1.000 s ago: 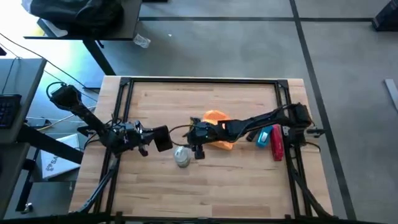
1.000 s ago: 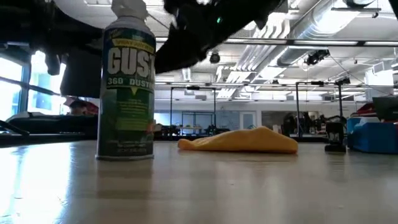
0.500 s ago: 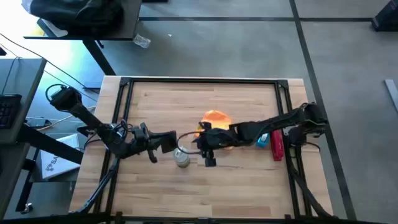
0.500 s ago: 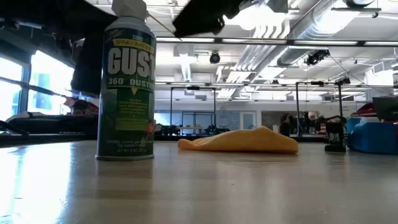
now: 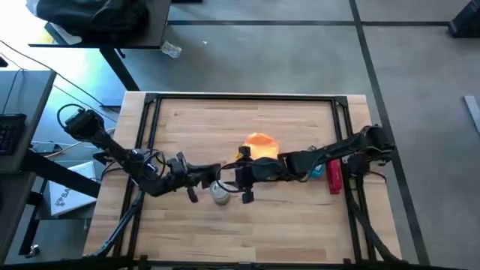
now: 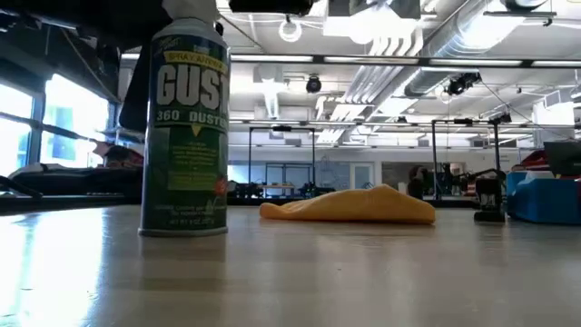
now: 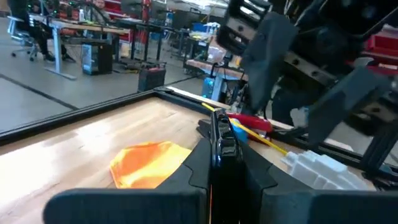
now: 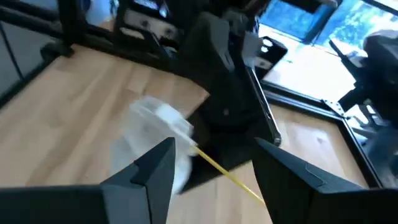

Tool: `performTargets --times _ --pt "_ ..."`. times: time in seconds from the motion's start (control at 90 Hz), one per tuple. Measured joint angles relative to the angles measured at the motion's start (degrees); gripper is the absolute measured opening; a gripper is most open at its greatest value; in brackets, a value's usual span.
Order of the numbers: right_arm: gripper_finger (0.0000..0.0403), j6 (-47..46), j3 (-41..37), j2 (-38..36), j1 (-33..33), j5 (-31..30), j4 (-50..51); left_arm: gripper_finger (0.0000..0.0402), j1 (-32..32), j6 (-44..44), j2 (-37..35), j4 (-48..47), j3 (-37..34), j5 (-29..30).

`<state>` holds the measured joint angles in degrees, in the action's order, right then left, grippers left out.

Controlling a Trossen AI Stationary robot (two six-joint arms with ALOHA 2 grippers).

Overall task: Apply microfiber cloth
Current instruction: Spray the black cellphone using the spray bottle

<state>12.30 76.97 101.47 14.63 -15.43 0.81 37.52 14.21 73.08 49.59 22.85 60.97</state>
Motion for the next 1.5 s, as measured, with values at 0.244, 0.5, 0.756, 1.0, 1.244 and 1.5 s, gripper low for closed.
performTargets --times 0.244,0.5,0.756,1.0,1.244,1.5 --pt "0.0180 -0.2 0.0 0.1 0.2 -0.2 0.5 0.0014 1.8 -0.4 0.2 -0.4 1.5 0.5" --pt "0.0180 0.7 0.0 1.6 -0.4 -0.9 0.2 0.0014 3.7 -6.0 -0.6 -0.4 2.8 1.7" --pt "0.0180 1.6 0.0 1.8 -0.6 -3.5 -2.4 0.0014 6.6 -13.3 -7.0 -0.4 2.9 6.2" --pt "0.0180 1.7 0.0 1.9 -1.1 -3.7 -4.8 0.0014 7.7 -19.4 -12.0 -0.4 2.9 7.8" --pt "0.0180 1.7 0.0 1.0 -0.7 -6.1 -5.3 0.0014 5.2 -26.8 -18.3 -0.5 2.9 7.7" --pt "0.0180 -1.4 0.1 -2.5 1.6 -11.9 -4.3 0.0014 -7.4 -24.4 -23.7 -7.6 2.9 -11.0"
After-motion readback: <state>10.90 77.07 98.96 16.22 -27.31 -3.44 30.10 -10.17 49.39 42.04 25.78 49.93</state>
